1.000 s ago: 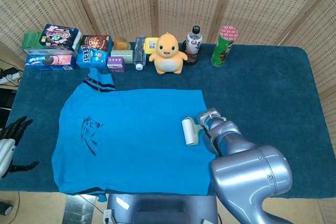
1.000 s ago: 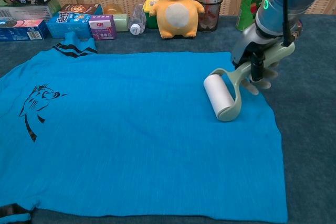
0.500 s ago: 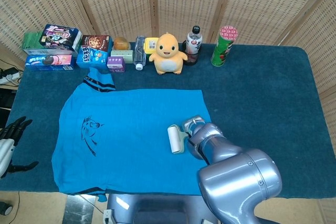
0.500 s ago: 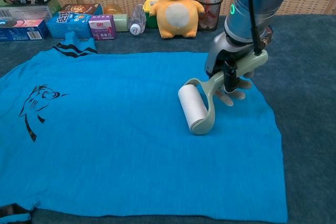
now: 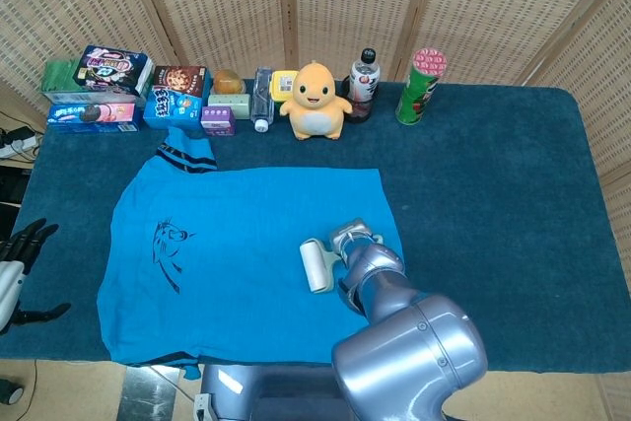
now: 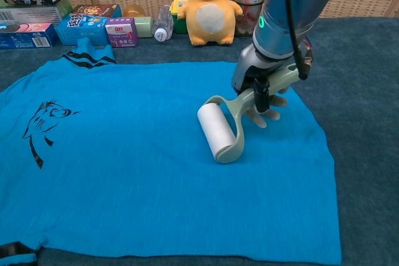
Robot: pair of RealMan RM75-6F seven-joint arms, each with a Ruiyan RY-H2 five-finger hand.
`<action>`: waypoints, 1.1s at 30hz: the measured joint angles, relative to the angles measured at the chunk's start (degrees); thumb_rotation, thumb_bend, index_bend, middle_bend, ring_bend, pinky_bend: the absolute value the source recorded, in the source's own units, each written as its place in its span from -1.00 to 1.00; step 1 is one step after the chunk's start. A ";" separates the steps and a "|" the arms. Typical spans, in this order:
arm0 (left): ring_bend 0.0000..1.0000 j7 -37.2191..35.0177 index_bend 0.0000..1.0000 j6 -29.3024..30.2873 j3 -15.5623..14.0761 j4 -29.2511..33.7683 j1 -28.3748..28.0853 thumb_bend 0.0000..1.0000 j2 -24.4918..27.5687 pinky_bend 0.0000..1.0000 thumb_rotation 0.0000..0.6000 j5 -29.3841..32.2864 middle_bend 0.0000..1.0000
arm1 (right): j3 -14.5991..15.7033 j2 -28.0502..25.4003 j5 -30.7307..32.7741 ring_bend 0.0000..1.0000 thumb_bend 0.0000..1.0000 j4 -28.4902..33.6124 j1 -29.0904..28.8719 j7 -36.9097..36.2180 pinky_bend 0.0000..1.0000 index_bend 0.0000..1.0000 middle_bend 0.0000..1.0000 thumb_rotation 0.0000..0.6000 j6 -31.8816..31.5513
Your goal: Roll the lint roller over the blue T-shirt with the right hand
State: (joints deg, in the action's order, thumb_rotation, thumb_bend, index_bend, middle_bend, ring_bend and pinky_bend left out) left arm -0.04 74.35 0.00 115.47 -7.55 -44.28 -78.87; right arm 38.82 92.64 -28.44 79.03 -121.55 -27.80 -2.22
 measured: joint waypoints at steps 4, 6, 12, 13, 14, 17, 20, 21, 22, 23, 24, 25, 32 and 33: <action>-1.00 -0.46 -1.00 0.25 0.02 -0.03 0.15 -0.72 0.15 -0.84 1.00 -0.12 -1.00 | 6.63 2.23 1.26 0.47 1.00 0.25 0.11 -0.82 1.00 0.16 0.55 1.00 -4.24; -1.00 -0.43 -1.00 0.20 0.01 0.03 0.12 -0.72 0.16 -0.84 1.00 -0.20 -1.00 | 9.79 3.35 2.48 0.47 1.00 0.56 0.22 -0.91 1.00 0.16 0.55 1.00 -6.77; -1.00 0.13 -1.00 0.20 -0.19 0.35 0.14 -0.72 0.05 -0.84 1.00 -0.56 -1.00 | 18.42 7.05 9.15 0.46 1.00 1.25 1.50 0.14 1.00 0.16 0.55 1.00 -12.35; -1.00 0.22 -1.00 0.25 -0.23 0.41 0.18 -0.72 0.02 -0.84 1.00 -0.62 -1.00 | 19.38 7.54 10.16 0.46 1.00 1.19 1.85 0.52 1.00 0.16 0.55 1.00 -12.76; -1.00 0.28 -1.00 0.29 -0.25 0.44 0.20 -0.73 0.01 -0.84 1.00 -0.67 -1.00 | 20.26 8.01 11.12 0.46 1.00 1.09 2.24 0.96 1.00 0.16 0.55 1.00 -13.22; -1.00 0.33 -1.00 0.43 -0.27 0.49 0.28 -0.73 -0.01 -0.84 1.00 -0.73 -1.00 | 22.56 9.38 13.84 0.46 1.00 0.47 3.57 2.70 1.00 0.16 0.55 1.00 -15.03; -1.00 0.32 -1.00 0.44 -0.29 0.51 0.29 -0.73 -0.01 -0.84 1.00 -0.74 -1.00 | 24.32 10.56 16.47 0.46 1.00 -0.07 4.55 4.94 1.00 0.17 0.55 1.00 -16.97; -1.00 0.28 -1.00 0.43 -0.31 0.52 0.30 -0.73 0.01 -0.84 1.00 -0.79 -1.00 | 24.74 10.86 17.52 0.47 1.00 -0.14 4.77 5.83 1.00 0.17 0.55 1.00 -17.60; -1.00 0.27 -1.00 0.43 -0.33 0.51 0.30 -0.73 0.03 -0.84 1.00 -0.84 -1.00 | 24.87 10.95 18.27 0.47 1.00 -0.10 4.86 6.43 1.00 0.17 0.55 1.00 -17.97; -1.00 0.22 -1.00 0.43 -0.34 0.51 0.31 -0.73 0.04 -0.84 1.00 -0.88 -1.00 | 24.79 10.87 18.89 0.47 1.00 0.03 4.89 6.97 1.00 0.17 0.55 1.00 -18.18; -1.00 0.16 -1.00 0.44 -0.35 0.49 0.32 -0.72 0.06 -0.84 1.00 -0.93 -1.00 | 24.32 10.45 19.29 0.47 1.00 0.29 4.85 7.38 1.00 0.18 0.55 1.00 -18.17; -1.00 0.07 -1.00 0.45 -0.36 0.47 0.33 -0.72 0.08 -0.84 1.00 -0.97 -1.00 | 23.75 9.90 19.28 0.47 1.00 0.52 4.77 7.44 1.00 0.18 0.55 1.00 -17.97; -1.00 -0.29 -1.00 0.31 -0.36 0.29 0.29 -0.72 0.21 -0.84 1.00 -0.95 -1.00 | 14.65 -0.04 14.13 0.47 1.00 2.04 4.44 6.73 1.00 0.18 0.55 1.00 -12.18; -1.00 -0.29 -1.00 0.29 -0.36 0.29 0.28 -0.72 0.21 -0.84 1.00 -0.94 -1.00 | 12.66 -2.10 12.77 0.47 1.00 2.12 4.52 6.58 1.00 0.18 0.55 1.00 -10.63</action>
State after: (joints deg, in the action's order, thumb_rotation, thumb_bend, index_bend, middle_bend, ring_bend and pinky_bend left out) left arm -0.33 74.64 -0.36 115.75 -7.27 -44.07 -79.81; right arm 51.49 90.54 -15.67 81.15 -117.03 -21.22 -12.85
